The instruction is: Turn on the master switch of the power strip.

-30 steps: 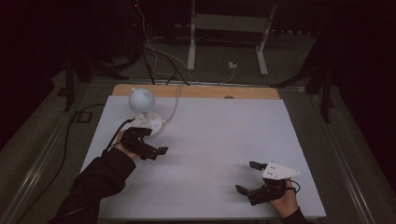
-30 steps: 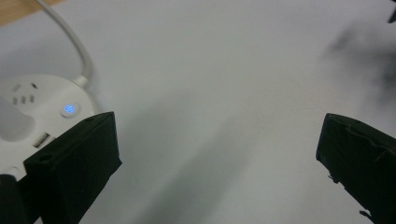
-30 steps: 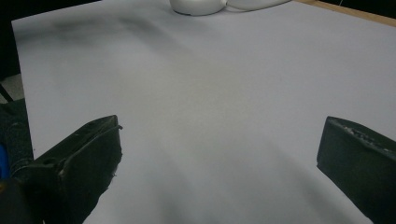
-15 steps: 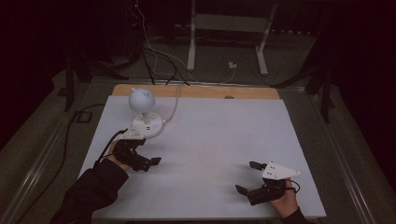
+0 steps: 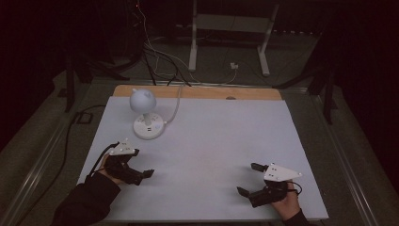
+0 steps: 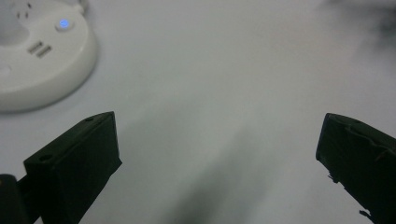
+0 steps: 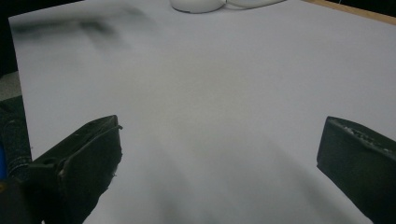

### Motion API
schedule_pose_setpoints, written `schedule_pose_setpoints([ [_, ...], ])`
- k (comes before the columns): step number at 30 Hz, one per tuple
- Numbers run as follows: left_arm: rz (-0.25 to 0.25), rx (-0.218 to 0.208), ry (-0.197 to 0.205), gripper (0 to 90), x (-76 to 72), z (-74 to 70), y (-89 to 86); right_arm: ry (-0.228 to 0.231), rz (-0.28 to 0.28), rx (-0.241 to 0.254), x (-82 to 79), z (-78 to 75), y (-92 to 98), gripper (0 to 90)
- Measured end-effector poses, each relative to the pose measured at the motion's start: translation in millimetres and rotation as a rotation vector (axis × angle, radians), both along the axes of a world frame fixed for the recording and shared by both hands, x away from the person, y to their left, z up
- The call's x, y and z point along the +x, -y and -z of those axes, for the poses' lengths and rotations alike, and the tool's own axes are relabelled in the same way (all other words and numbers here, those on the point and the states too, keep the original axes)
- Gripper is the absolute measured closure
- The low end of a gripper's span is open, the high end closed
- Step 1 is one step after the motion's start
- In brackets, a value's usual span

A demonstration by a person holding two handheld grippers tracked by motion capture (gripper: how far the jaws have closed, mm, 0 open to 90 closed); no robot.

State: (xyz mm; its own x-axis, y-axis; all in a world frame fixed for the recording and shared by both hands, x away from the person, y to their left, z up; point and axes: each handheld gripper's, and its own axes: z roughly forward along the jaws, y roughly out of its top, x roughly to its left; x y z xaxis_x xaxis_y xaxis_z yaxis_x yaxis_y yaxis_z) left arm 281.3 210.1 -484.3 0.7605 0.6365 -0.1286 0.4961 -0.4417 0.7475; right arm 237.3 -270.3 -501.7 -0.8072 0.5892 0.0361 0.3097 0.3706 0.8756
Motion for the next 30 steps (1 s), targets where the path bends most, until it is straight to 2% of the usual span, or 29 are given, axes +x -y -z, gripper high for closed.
schedule_pose_setpoints([
  [3,0.005,0.005,0.0,0.1,-5.9,4.8,-1.7,0.001,0.0,-0.002,-0.1,0.0,-0.2,0.0],
  [8,-0.015,-0.005,0.01,0.1,-14.4,11.0,-5.5,-0.002,0.0,-0.003,-0.4,0.0,-0.4,0.0],
  [11,-0.017,0.011,0.019,0.1,-20.1,15.8,-7.3,0.0,0.001,-0.001,-0.1,-0.1,0.0,0.0],
  [16,-0.016,0.013,-0.001,0.1,-30.2,25.8,-11.4,-0.001,-0.001,-0.004,-0.1,0.0,0.1,0.0],
  [19,-0.02,0.037,-0.001,0.1,-37.3,31.8,-14.5,-0.003,-0.001,-0.005,-0.5,0.1,-0.2,0.0],
  [21,-0.024,0.032,-0.01,0.2,-40.4,35.0,-17.3,-0.002,-0.002,-0.004,-0.5,0.1,-0.4,0.0],
  [26,-0.038,0.064,-0.011,0.2,-42.5,42.6,-21.3,-0.002,-0.006,-0.008,-0.1,0.7,-1.0,0.0],
  [30,-0.034,0.054,-0.006,0.2,-41.5,43.3,-20.2,-0.006,-0.009,-0.01,0.3,1.6,-1.6,0.0],
])
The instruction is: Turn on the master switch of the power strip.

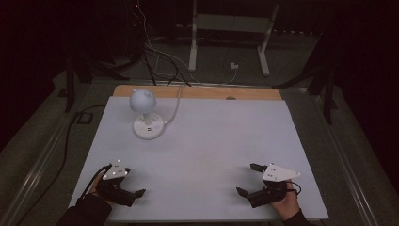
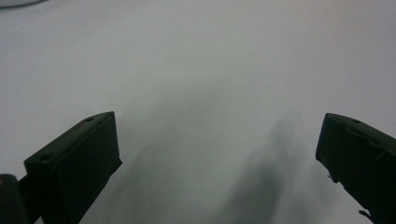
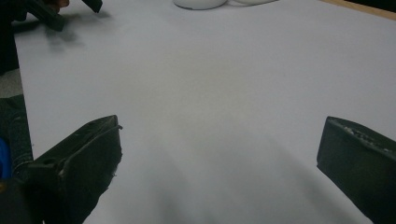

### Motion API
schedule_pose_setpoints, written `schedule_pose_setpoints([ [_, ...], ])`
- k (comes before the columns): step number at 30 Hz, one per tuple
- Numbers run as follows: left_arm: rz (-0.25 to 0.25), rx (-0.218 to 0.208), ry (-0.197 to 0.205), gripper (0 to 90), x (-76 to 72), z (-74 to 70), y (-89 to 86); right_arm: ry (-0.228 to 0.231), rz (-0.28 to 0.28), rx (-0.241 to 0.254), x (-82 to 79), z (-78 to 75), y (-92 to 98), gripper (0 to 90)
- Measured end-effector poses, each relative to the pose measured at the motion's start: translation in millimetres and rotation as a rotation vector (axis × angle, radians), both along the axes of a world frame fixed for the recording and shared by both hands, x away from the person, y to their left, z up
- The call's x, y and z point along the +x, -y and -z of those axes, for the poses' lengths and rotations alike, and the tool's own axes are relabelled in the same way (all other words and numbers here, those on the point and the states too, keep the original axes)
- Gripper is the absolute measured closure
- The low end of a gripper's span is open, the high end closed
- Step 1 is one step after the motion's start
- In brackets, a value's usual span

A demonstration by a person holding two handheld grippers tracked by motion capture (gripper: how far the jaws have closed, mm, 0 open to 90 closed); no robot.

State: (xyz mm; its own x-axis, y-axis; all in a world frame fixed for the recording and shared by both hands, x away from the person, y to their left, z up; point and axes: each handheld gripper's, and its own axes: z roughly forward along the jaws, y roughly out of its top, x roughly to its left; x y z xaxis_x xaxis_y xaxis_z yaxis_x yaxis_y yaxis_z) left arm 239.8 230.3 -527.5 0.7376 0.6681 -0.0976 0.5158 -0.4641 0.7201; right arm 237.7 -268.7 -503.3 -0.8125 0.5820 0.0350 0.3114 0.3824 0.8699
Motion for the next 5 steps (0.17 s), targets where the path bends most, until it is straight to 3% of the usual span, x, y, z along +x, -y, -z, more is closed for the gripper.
schedule_pose_setpoints([
  [5,0.007,0.0,0.008,0.2,0.6,0.0,1.1,-0.005,-0.003,-0.001,0.4,0.3,-0.7,0.0],
])
